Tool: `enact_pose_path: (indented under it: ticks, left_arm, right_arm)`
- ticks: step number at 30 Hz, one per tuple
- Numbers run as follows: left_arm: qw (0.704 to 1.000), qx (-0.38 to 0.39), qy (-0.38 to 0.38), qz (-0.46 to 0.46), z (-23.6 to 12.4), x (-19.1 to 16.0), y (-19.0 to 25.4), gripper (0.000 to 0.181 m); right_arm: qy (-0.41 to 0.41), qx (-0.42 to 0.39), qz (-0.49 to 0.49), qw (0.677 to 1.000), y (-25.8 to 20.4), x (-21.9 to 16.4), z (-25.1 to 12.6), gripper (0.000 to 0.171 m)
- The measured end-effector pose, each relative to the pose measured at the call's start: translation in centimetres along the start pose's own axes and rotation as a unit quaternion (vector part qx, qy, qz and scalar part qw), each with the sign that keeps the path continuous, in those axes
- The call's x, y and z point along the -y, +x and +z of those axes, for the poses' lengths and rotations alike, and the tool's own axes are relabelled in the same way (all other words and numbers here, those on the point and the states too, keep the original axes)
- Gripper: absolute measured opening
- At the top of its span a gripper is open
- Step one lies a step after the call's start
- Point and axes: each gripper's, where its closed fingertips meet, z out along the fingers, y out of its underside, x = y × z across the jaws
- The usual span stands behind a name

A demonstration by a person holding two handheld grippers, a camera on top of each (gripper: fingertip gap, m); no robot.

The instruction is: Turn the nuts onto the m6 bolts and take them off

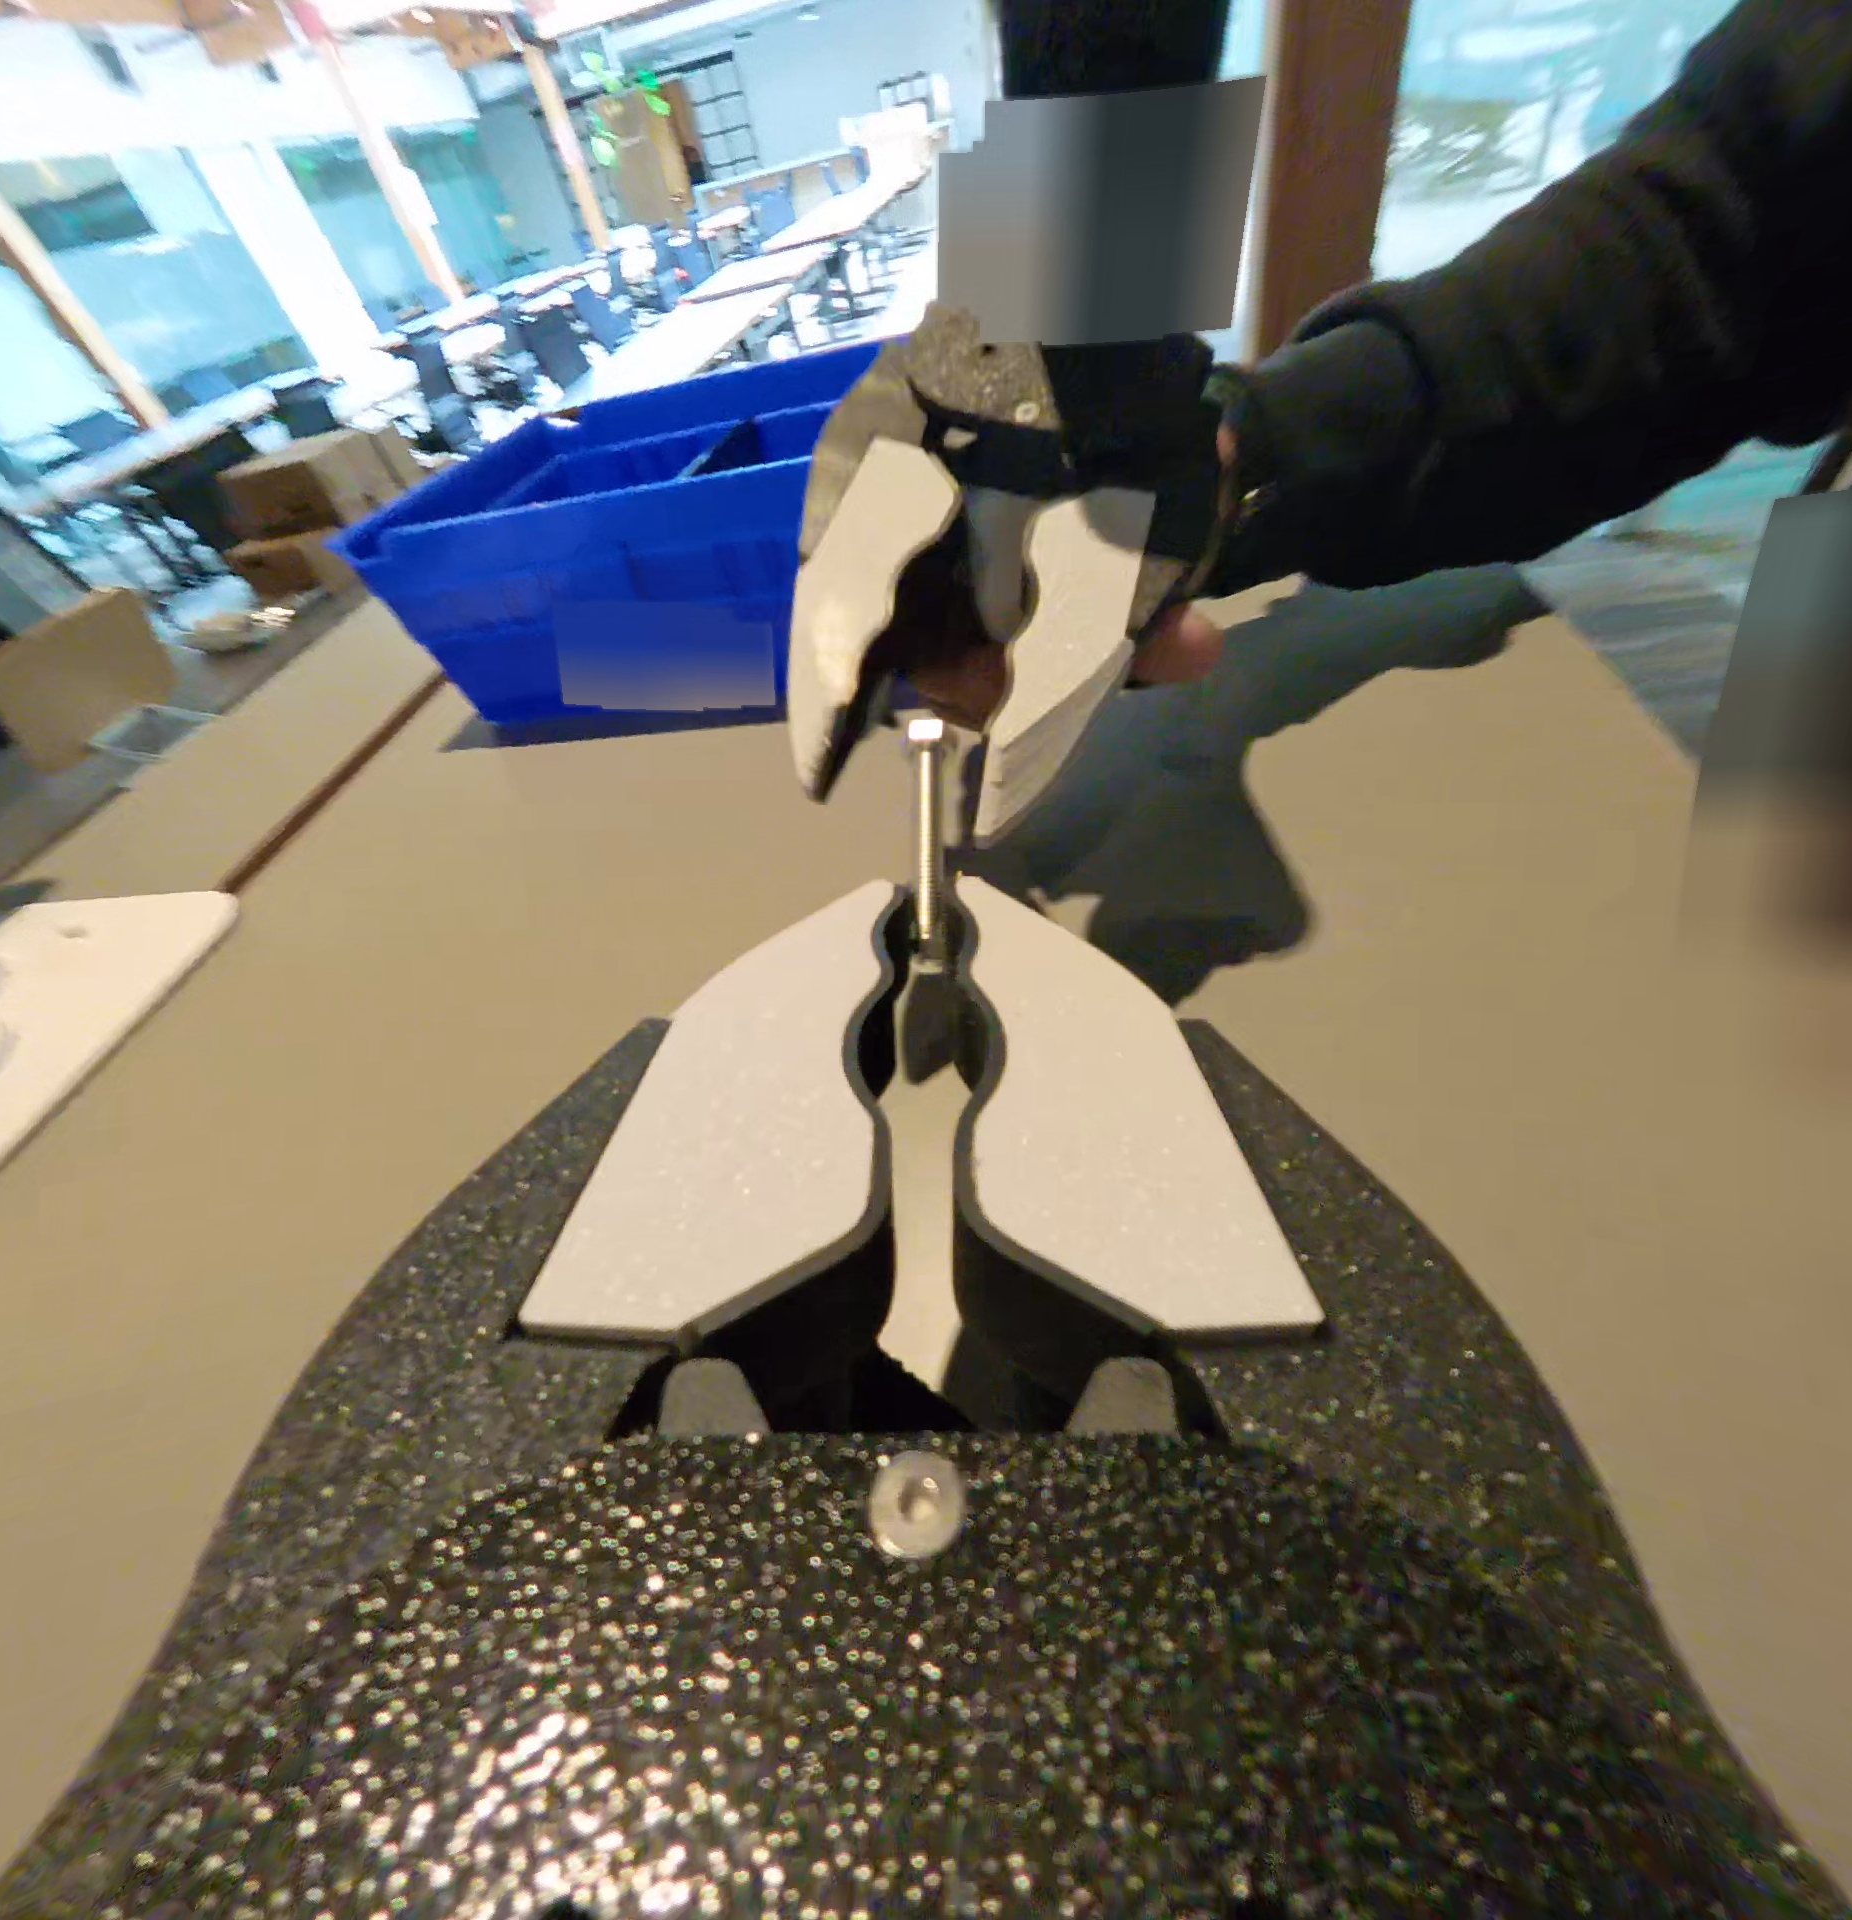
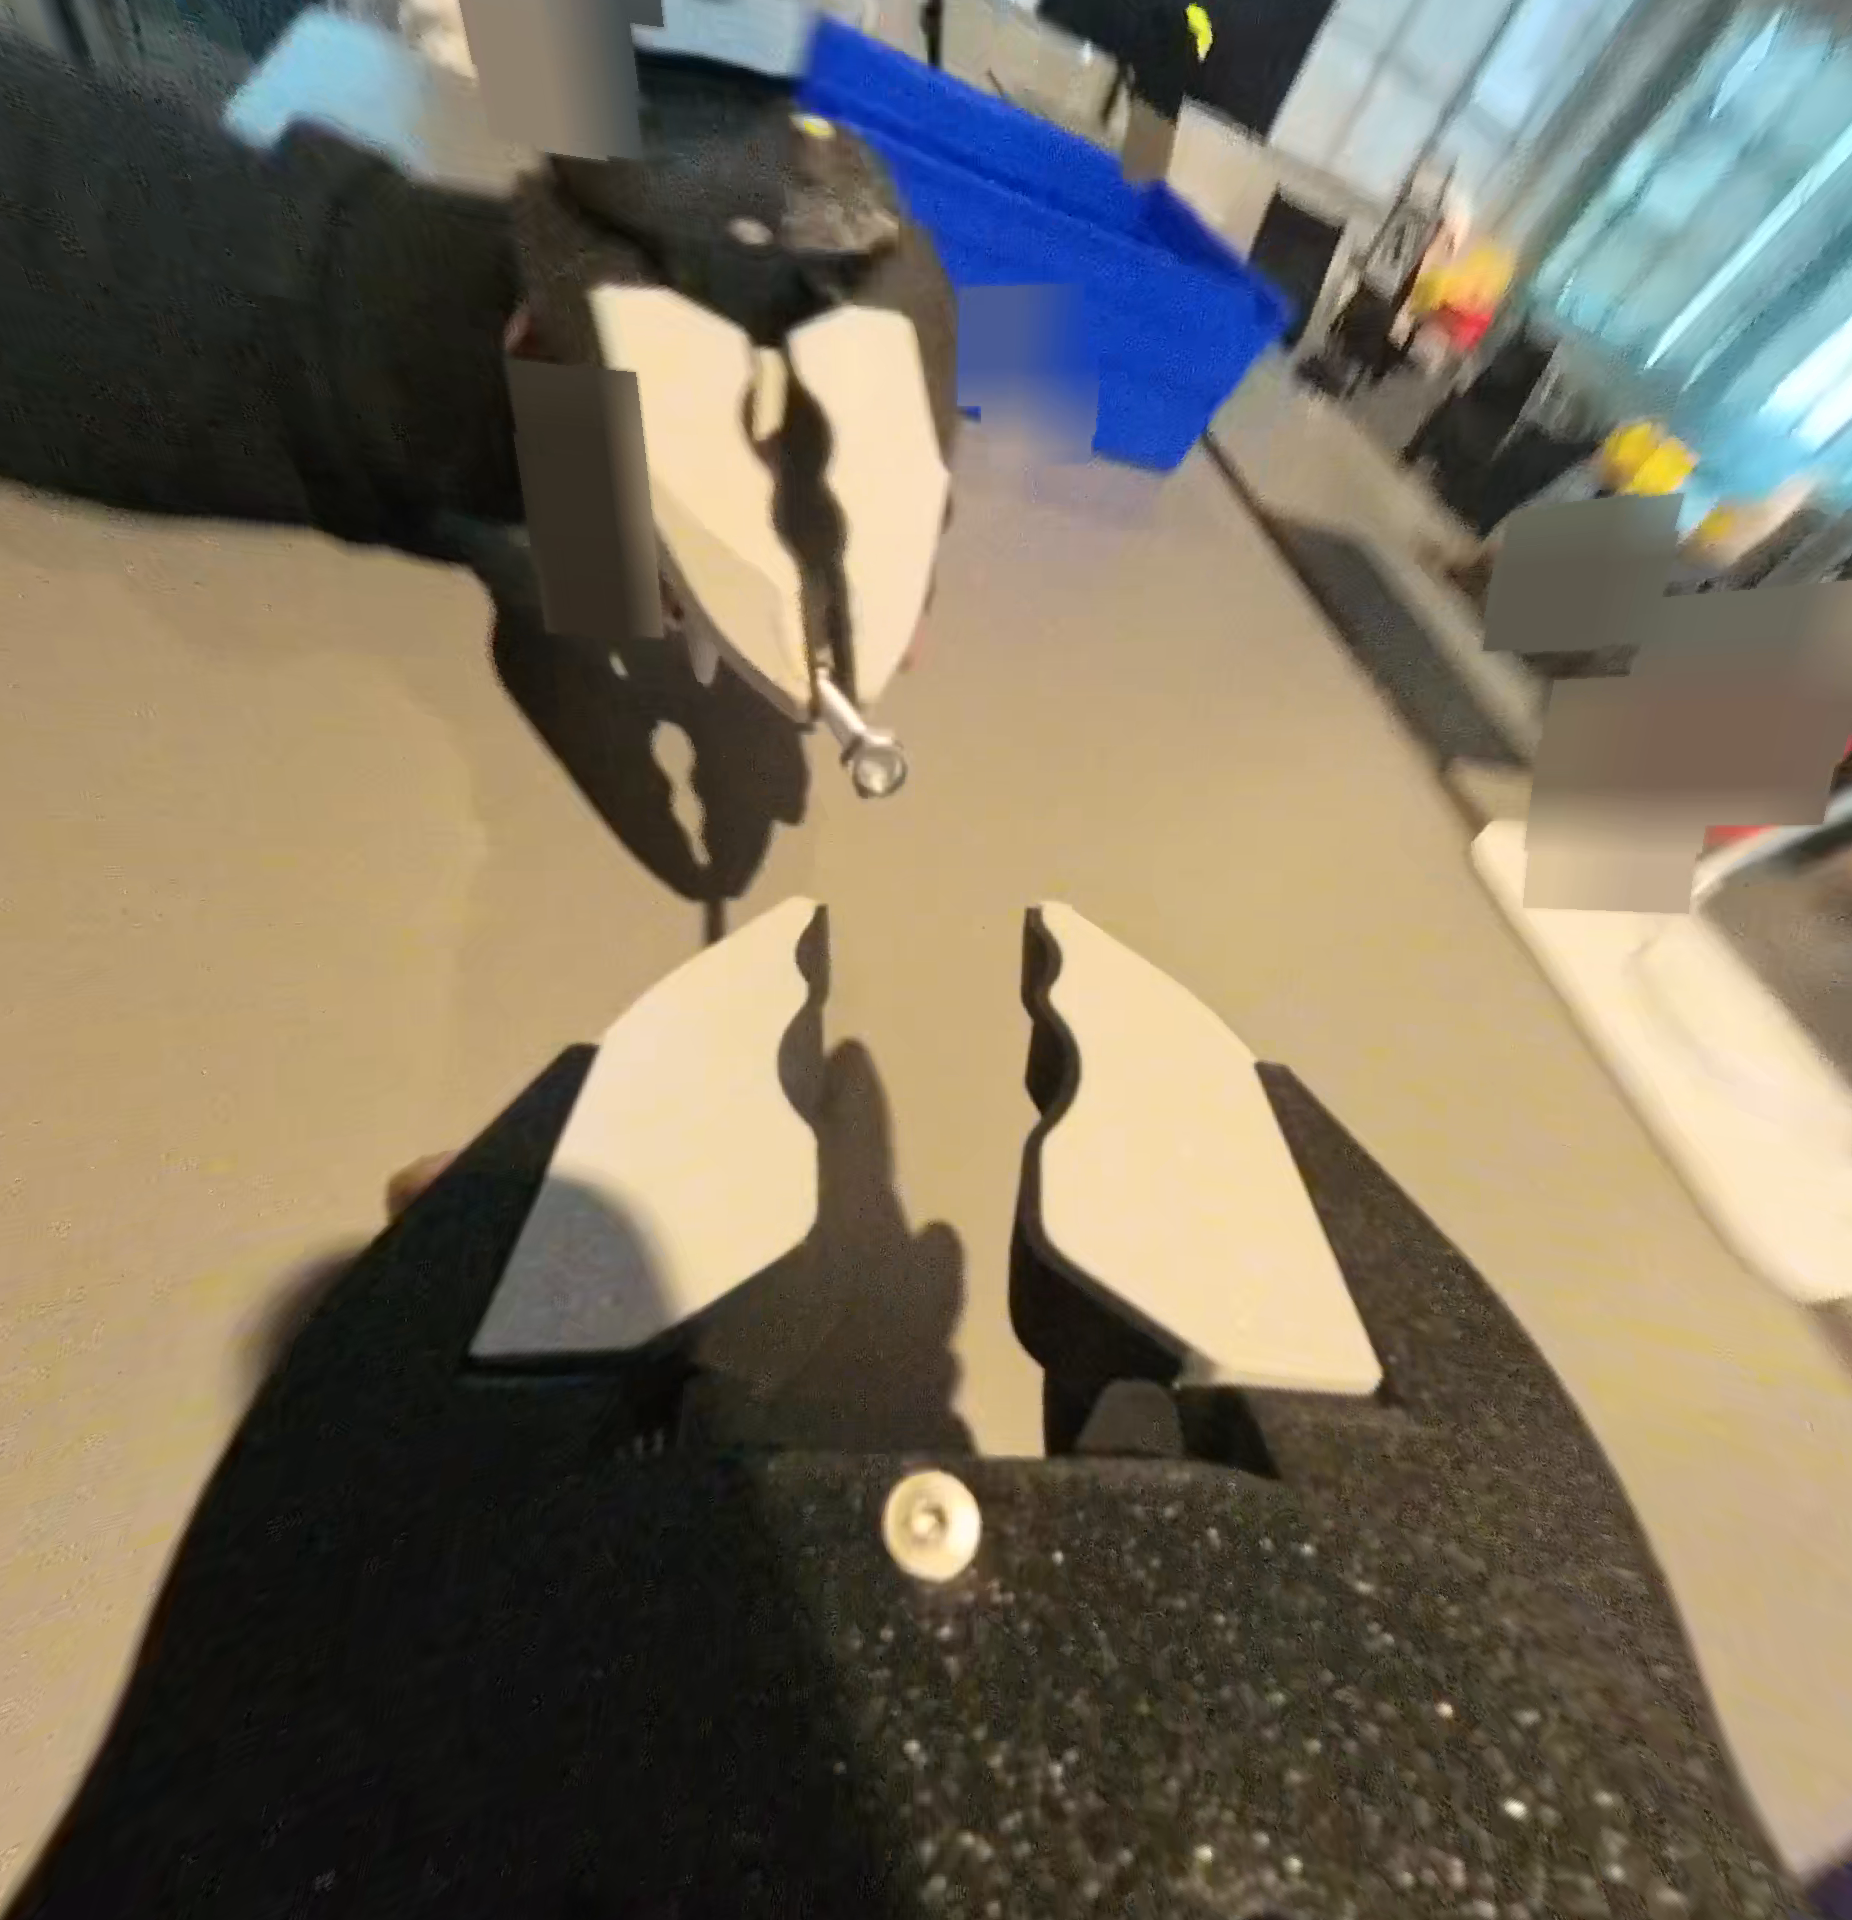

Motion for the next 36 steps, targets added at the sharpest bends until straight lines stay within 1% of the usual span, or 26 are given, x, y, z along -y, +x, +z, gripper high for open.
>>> enact_pose_path:
  ticks: [3, 4, 6, 14, 17, 19, 21, 23, 25, 26, 27, 28, 29, 30, 31, 32, 33, 35, 36]
  left_arm:
    - [0.997, 0.050, -0.010, 0.054, 0.1, 0.1, -0.9, 0.005]
    - [0.995, 0.062, -0.019, 0.071, 0.2, -0.1, -1.1, 0.005]
    - [0.992, 0.073, -0.038, 0.099, 0.5, -0.6, -1.1, 0.005]
    - [0.988, 0.070, -0.057, 0.122, 0.6, -1.1, -0.8, 0.005]
    - [0.988, 0.068, -0.065, 0.125, 0.6, -1.3, -0.8, 0.005]
    - [0.988, 0.061, -0.066, 0.123, 0.6, -1.3, -0.6, 0.005]
    - [0.990, 0.053, -0.068, 0.109, 0.6, -1.4, -0.5, 0.005]
    - [0.994, 0.033, -0.065, 0.084, 0.6, -1.5, -0.2, 0.005]
    - [0.997, 0.009, -0.057, 0.047, 0.6, -1.5, 0.2, 0.005]
    - [0.999, -0.010, -0.050, 0.020, 0.5, -1.4, 0.5, 0.005]
    - [0.999, -0.032, -0.039, -0.011, 0.4, -1.1, 0.9, 0.005]
    - [0.998, -0.053, -0.023, -0.039, 0.3, -0.7, 1.2, 0.005]
    - [0.995, -0.073, -0.008, -0.065, 0.1, -0.4, 1.6, 0.005]
    - [0.993, -0.082, 0.001, -0.084, 0.0, -0.2, 1.6, 0.005]
    - [0.992, -0.083, 0.005, -0.093, -0.1, -0.2, 1.5, 0.005]
    - [0.993, -0.081, 0.003, -0.091, -0.1, -0.2, 1.4, 0.005]
    - [0.994, -0.075, 0.000, -0.078, -0.1, -0.3, 1.4, 0.005]
    - [0.997, -0.061, 0.002, -0.056, -0.1, -0.1, 1.2, 0.005]
    - [0.997, -0.056, 0.007, -0.049, -0.1, 0.2, 1.1, 0.005]
  right_arm:
    - [-0.019, 0.046, 0.163, 0.985, 0.2, -0.8, 0.4, 0.032]
    - [-0.018, 0.060, 0.199, 0.978, 0.1, -0.7, 0.4, 0.032]
    - [-0.012, 0.076, 0.235, 0.969, 0.1, -0.3, 0.5, 0.032]
    - [-0.042, 0.099, 0.216, 0.970, -0.8, 0.2, 1.4, 0.035]
    - [-0.037, 0.101, 0.213, 0.971, -0.7, 0.6, 1.5, 0.031]
    - [-0.035, 0.104, 0.206, 0.972, -0.7, 0.9, 1.5, 0.023]
    - [-0.039, 0.113, 0.184, 0.976, -1.0, 1.1, 1.4, 0.012]
    - [-0.052, 0.113, 0.128, 0.984, -1.3, 0.9, 1.4, 0.011]
    - [-0.058, 0.104, 0.032, 0.992, -1.6, 1.0, 1.3, 0.010]
    - [-0.053, 0.096, -0.037, 0.993, -1.7, 1.2, 1.2, 0.010]
    - [-0.041, 0.084, -0.121, 0.988, -1.9, 1.5, 1.0, 0.010]
    - [-0.024, 0.066, -0.211, 0.975, -2.2, 1.9, 0.8, 0.010]
    - [-0.004, 0.043, -0.293, 0.955, -2.4, 2.4, 0.7, 0.010]
    - [0.007, 0.021, -0.352, 0.936, -2.4, 2.7, 0.6, 0.010]
    - [0.009, 0.007, -0.378, 0.926, -2.3, 2.8, 0.7, 0.010]
    - [0.007, 0.005, -0.371, 0.929, -2.3, 2.8, 0.7, 0.010]
    - [0.007, 0.016, -0.336, 0.942, -2.4, 2.7, 0.7, 0.013]
    - [0.006, 0.050, -0.224, 0.973, -2.5, 2.5, 0.7, 0.028]
    - [0.003, 0.062, -0.167, 0.984, -2.5, 2.4, 0.7, 0.033]
